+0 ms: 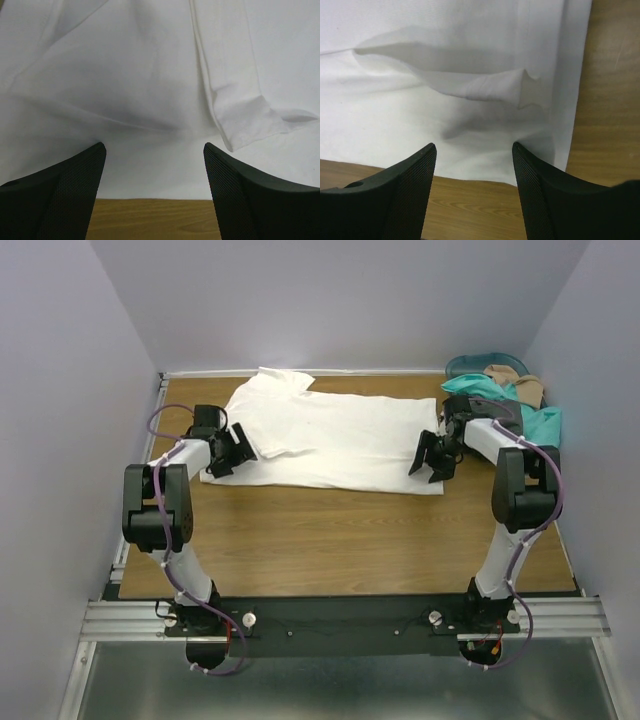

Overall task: Fold and stack the t-shirts
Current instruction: Fold the tshirt

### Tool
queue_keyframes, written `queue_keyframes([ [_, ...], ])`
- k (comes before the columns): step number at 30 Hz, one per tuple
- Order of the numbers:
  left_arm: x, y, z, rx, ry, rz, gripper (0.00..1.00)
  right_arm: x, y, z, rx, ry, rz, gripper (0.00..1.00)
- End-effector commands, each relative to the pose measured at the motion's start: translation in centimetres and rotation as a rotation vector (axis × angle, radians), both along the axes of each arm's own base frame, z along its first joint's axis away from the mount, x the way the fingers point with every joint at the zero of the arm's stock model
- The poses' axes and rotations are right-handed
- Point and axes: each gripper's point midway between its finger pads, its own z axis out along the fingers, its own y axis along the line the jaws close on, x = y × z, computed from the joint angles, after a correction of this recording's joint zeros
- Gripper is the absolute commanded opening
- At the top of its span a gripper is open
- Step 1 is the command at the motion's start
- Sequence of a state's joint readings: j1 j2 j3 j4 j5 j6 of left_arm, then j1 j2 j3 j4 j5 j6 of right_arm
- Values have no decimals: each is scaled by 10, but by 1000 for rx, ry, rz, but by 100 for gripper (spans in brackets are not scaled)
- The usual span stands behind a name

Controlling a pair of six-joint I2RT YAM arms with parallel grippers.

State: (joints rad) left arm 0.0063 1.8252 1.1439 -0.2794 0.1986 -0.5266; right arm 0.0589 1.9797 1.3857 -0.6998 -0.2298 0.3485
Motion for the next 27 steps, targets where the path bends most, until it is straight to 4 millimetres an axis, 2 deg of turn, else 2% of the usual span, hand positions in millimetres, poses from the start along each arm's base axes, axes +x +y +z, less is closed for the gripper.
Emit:
queue_keyframes([
  [1,-40,21,-10,67,105,86,88,-46,-10,-18,-45,130,-39,70],
  [2,-51,21,-14,60,132,101,88,-60,-9,-22,-37,167,-44,70],
  [4,-58,20,-5,47,113,112,88,-70,-8,-20,-30,182,-48,70],
  [5,-69,19,-9,42,134,118,88,-75,-7,-19,-21,190,-54,70],
  [6,-72,19,-8,41,131,121,88,-85,-6,-21,-20,214,-56,70],
  [10,-76,18,11,40,83,124,88,-94,-3,-12,6,206,-47,70],
  [12,-69,11,27,36,35,100,88,-89,0,-3,23,179,-33,70],
  [16,-45,-36,58,-6,-55,-25,86,-75,5,16,50,125,-19,70],
  [18,-41,-54,62,-30,-65,-65,85,-70,6,21,56,107,-16,70],
  [19,-40,-64,55,-30,-48,-87,85,-67,6,23,58,101,-17,70],
  [21,-33,-70,54,-36,-37,-95,83,-60,8,29,68,82,-16,70],
  [22,-33,-74,44,-38,-11,-103,82,-58,9,30,72,78,-15,70],
  [27,-26,-75,33,-16,31,-97,80,-50,9,38,74,51,-17,70],
])
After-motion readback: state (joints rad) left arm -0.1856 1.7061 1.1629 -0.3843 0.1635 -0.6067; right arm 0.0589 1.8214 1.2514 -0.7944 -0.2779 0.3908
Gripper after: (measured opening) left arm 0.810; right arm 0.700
